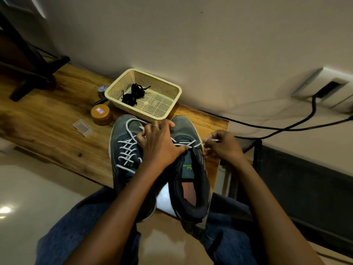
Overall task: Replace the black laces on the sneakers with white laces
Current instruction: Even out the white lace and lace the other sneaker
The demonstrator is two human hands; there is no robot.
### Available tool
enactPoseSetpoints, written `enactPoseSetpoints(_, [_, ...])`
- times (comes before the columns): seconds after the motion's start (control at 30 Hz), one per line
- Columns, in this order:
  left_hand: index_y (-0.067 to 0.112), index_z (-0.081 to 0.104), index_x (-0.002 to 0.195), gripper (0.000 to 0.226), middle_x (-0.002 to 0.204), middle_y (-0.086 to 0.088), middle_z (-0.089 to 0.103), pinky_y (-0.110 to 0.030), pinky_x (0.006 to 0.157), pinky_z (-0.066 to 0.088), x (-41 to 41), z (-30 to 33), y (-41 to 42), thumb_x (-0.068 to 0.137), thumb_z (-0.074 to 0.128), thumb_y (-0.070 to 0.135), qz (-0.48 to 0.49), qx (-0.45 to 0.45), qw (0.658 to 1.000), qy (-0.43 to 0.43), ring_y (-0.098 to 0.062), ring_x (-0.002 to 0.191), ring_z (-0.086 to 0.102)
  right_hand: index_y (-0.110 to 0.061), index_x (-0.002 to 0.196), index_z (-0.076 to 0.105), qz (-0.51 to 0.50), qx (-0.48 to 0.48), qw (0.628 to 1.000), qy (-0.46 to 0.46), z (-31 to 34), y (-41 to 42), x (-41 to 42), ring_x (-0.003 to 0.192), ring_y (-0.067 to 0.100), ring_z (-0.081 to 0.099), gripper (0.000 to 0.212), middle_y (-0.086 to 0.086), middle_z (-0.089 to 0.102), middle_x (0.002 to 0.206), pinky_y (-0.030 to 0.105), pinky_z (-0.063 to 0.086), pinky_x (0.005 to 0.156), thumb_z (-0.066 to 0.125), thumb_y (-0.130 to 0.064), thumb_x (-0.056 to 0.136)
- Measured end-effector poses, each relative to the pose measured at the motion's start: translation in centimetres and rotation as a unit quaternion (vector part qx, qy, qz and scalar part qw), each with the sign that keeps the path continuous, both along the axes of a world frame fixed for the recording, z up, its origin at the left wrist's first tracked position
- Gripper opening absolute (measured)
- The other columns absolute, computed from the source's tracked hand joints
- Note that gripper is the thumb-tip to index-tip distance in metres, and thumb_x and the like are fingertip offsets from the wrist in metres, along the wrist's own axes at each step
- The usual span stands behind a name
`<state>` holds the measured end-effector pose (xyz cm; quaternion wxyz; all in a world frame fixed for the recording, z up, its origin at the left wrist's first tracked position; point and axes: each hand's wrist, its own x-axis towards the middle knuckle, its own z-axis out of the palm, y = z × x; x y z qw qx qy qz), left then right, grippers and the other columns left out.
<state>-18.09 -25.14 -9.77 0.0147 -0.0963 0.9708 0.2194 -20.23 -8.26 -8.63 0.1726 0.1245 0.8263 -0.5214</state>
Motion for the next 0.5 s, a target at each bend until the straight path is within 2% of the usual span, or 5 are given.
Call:
enactPoseSetpoints(0.1, [0.03,0.042,0.123,0.068,0.133,0.0,0.039,-0.041,0.101,0.021,-0.2,0.4,-0.5,0.07,0.068,0.064,0.006,0.013,1.0,-0.013,-0.024,0.13,0.029,-0.014,0.084,0.065,0.106,0.106,0.988,0.04,-0.4,-0.8,0.3,0.067,0.009,0.057,0.008,0.0,0.064,0.077,0.023,0.047,0.06,0.071,-0.019,0.086])
enactPoseSetpoints(0.17, [0.028,0.047,0.117,0.058,0.133,-0.001,0.042,-0.041,0.101,0.02,-0.3,0.8,-1.3,0.073,0.067,0.061,0.025,0.021,0.999,-0.017,-0.023,0.13,0.03,-0.019,0.075,0.063,0.109,0.138,0.983,0.047,-0.5,-1.0,0.1,0.069,0.008,0.055,0.013,-0.006,0.061,0.072,0.018,0.04,0.056,0.07,-0.019,0.086])
enactPoseSetpoints(0.3, [0.026,0.052,0.102,0.041,0.128,-0.001,0.053,-0.043,0.1,0.02,-0.3,1.0,-3.2,0.079,0.063,0.058,0.039,0.002,0.997,-0.065,-0.026,0.131,0.03,-0.017,0.071,0.06,0.005,0.088,0.995,0.054,-0.4,0.0,-0.6,0.079,0.026,0.067,0.018,0.011,0.068,0.082,0.041,0.056,0.073,0.066,-0.012,0.088])
enactPoseSetpoints(0.4, [0.025,0.062,0.096,0.032,0.119,0.0,0.06,-0.044,0.103,0.018,-0.3,1.3,-3.6,0.086,0.057,0.055,0.025,-0.021,0.995,-0.095,-0.027,0.133,0.03,-0.015,0.075,0.063,0.048,0.086,0.994,0.043,-0.4,-0.5,-0.1,0.071,0.021,0.064,0.013,0.008,0.067,0.077,0.038,0.054,0.07,0.072,-0.016,0.084])
enactPoseSetpoints(0.5, [0.029,0.067,0.088,0.027,0.106,0.007,0.063,-0.043,0.102,0.017,-0.3,1.3,-3.4,0.088,0.054,0.052,-0.01,-0.019,0.994,-0.107,-0.025,0.131,0.032,-0.019,0.071,0.061,0.049,0.113,0.991,0.045,-0.8,-0.8,0.0,0.078,0.029,0.067,0.017,0.009,0.068,0.078,0.048,0.056,0.079,0.069,-0.016,0.086])
